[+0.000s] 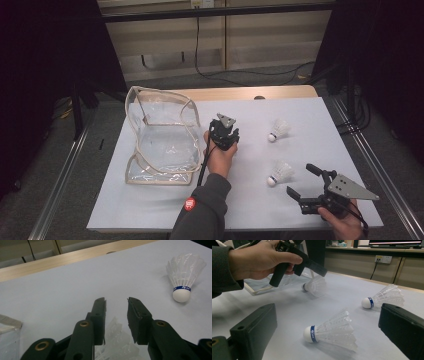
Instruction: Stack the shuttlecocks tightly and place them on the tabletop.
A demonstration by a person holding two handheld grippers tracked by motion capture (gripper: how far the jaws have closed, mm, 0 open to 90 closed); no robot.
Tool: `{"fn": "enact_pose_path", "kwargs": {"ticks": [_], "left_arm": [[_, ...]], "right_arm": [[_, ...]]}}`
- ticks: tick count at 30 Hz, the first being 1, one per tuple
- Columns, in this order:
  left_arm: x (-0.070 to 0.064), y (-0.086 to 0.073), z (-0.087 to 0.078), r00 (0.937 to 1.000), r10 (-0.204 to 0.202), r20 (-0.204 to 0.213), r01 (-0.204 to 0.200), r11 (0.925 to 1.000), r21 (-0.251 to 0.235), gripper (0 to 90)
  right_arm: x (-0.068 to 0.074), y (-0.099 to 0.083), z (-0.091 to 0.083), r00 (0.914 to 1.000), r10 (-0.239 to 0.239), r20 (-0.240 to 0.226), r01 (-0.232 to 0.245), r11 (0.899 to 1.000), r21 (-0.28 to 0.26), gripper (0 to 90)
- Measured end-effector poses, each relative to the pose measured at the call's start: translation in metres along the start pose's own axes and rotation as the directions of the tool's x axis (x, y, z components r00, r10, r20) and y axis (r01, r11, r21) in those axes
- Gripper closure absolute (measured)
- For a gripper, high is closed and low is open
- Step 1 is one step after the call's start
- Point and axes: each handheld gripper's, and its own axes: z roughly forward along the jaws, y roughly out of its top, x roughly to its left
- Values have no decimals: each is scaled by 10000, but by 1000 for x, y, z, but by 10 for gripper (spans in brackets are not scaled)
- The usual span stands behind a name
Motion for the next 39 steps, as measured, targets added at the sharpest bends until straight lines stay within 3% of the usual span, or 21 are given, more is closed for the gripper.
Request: {"fn": "enact_pose_path", "kwargs": {"ticks": [12,19,24,28,35,39], "left_arm": [[4,0,-1,9999,2,-160,-2,10000,6,656],[3,1,-2,9997,-220,-61,220,9997,-50,616],[1,3,-5,9974,-591,423,595,9982,-70,552],[-1,4,-9,9956,-663,668,676,9976,-166,501],[-5,5,-12,9910,-858,1023,846,9963,159,388],[-8,5,-15,9856,-867,1453,809,9957,450,321]], "right_arm": [[1,0,0,10000,-5,-8,5,10000,26,14],[0,0,0,10000,-4,-31,4,10000,11,14],[0,0,0,10000,-11,-21,11,10000,-4,14],[0,0,0,10000,-14,-16,14,10000,-12,14],[1,0,-1,10000,-28,-19,28,10000,6,14],[0,1,-1,10000,-35,-14,35,10000,-8,14]]}}
